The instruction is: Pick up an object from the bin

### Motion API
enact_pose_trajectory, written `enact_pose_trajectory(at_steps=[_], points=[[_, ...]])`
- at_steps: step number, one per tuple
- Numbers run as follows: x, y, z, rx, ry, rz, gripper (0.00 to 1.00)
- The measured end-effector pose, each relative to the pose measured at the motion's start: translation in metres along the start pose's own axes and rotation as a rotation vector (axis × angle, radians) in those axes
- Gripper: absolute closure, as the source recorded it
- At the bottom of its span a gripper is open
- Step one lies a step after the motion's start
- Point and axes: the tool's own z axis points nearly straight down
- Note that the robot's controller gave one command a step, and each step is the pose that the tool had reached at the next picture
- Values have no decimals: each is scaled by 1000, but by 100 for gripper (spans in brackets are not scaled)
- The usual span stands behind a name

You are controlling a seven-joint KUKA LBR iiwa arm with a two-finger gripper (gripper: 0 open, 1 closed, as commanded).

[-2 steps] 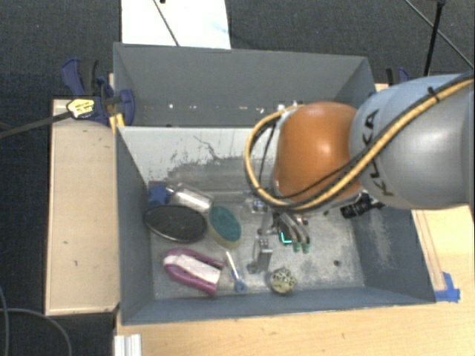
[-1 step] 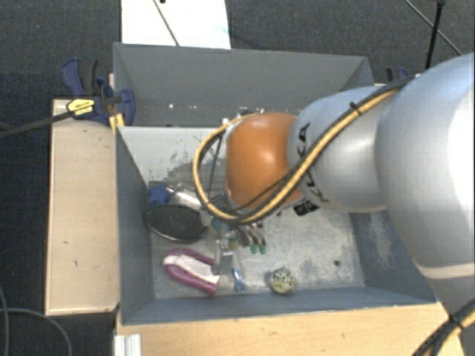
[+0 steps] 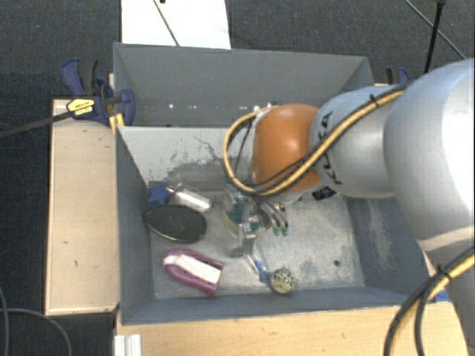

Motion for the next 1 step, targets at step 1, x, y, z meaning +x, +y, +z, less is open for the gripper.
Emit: enact_pose_trajectory(at_steps=[1], points=[[-11,-46,-3,0,-3,-92,0]])
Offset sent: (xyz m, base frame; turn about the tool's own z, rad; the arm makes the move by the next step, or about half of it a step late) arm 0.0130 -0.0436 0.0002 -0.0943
